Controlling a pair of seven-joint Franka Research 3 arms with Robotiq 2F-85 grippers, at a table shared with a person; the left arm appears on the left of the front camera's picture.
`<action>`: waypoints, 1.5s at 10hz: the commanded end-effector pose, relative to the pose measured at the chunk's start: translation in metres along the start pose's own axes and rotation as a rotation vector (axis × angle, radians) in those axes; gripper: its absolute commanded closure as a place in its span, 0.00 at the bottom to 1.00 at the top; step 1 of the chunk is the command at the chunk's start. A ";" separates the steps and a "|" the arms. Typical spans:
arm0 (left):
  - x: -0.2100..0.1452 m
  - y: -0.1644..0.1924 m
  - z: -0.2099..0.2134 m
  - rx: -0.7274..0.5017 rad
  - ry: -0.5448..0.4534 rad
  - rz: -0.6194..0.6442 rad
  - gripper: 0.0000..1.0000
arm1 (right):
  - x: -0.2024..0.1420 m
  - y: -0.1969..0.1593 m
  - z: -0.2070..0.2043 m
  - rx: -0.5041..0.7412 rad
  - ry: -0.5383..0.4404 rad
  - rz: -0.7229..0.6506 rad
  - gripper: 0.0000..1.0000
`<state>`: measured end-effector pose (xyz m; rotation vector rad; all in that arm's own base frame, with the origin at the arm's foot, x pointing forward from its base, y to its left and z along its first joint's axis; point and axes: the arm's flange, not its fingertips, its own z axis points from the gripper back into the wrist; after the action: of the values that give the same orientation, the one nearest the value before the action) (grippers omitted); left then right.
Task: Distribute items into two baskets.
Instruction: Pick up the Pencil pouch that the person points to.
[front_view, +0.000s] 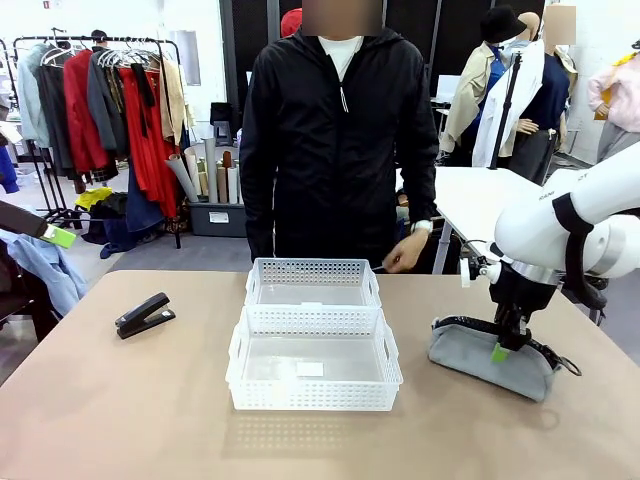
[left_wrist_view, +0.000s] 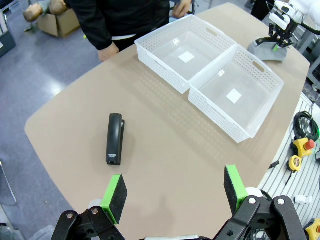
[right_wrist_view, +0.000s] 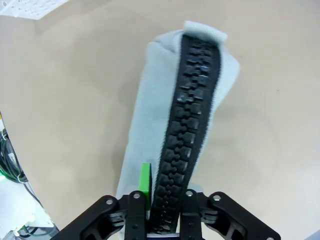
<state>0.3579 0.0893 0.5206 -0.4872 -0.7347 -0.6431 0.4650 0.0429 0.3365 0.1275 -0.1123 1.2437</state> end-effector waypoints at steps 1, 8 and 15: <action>0.000 0.000 0.000 -0.011 -0.014 0.003 0.00 | 0.004 -0.005 0.002 0.009 0.030 -0.019 1.00; 0.000 0.000 0.000 -0.011 -0.014 0.003 0.00 | 0.005 -0.007 0.004 0.026 0.038 -0.045 1.00; 0.000 0.000 0.000 -0.011 -0.014 0.003 0.00 | 0.009 -0.008 0.101 -0.070 0.056 -0.338 1.00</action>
<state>0.3580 0.0893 0.5206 -0.4872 -0.7345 -0.6430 0.4742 0.0305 0.4133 0.0878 -0.1188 0.9945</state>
